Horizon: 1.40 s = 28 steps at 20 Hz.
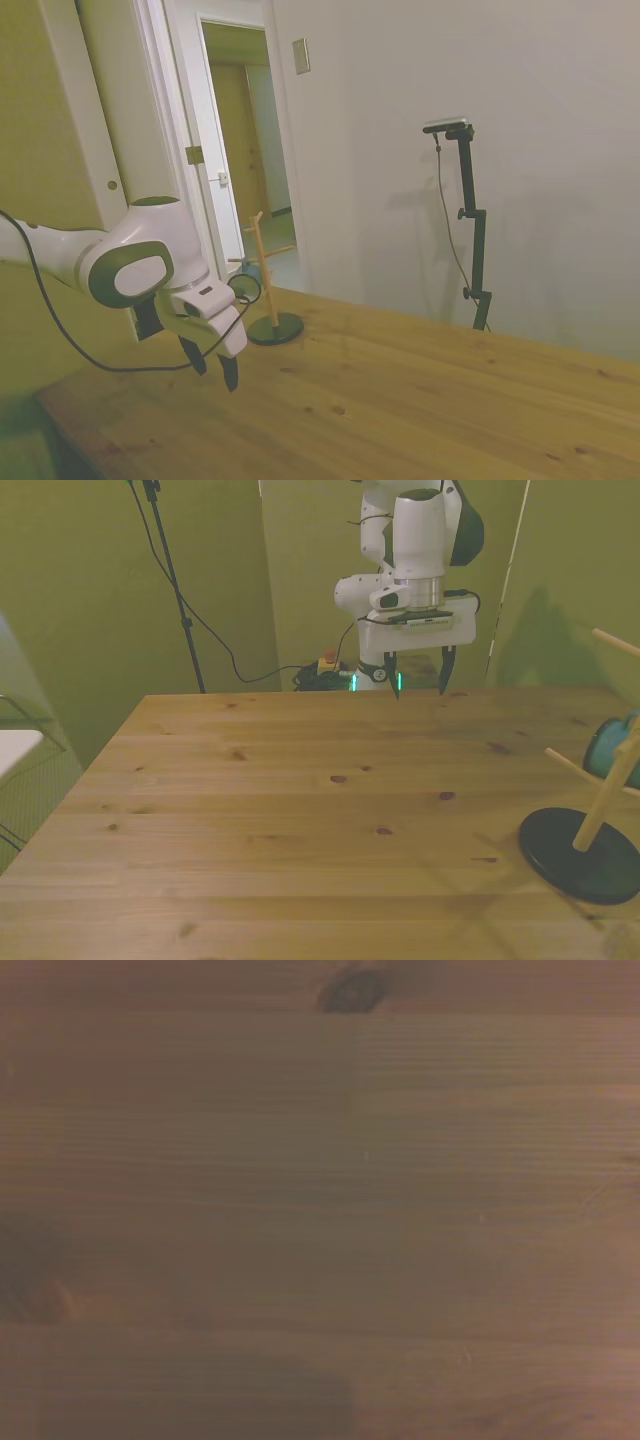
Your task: Unload the mug
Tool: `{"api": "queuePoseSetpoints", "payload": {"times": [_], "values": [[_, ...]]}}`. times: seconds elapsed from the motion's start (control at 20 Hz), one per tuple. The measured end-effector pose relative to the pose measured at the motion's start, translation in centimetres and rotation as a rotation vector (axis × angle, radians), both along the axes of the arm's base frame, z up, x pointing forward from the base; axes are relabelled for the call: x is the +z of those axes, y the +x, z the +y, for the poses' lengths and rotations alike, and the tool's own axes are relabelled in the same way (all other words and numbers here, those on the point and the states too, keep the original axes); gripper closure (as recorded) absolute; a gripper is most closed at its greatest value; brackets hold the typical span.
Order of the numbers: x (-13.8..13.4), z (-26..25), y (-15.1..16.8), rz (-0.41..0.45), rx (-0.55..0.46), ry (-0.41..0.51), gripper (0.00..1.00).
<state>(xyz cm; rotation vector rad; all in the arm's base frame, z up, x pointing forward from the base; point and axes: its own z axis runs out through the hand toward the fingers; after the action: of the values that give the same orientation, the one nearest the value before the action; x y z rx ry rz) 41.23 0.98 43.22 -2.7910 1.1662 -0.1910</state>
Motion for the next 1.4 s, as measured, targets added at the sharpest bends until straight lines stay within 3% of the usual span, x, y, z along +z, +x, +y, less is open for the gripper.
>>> {"api": "queuePoseSetpoints", "payload": {"times": [0.6, 1.0, 1.4], "values": [[-0.5, 0.0, -0.3, 0.006, 0.044, -0.021, 0.00], [-0.8, 1.3, -1.0, -0.214, 0.141, -0.029, 0.00], [-1.2, 3.6, -0.2, -0.380, 0.273, 0.001, 0.00]]}}
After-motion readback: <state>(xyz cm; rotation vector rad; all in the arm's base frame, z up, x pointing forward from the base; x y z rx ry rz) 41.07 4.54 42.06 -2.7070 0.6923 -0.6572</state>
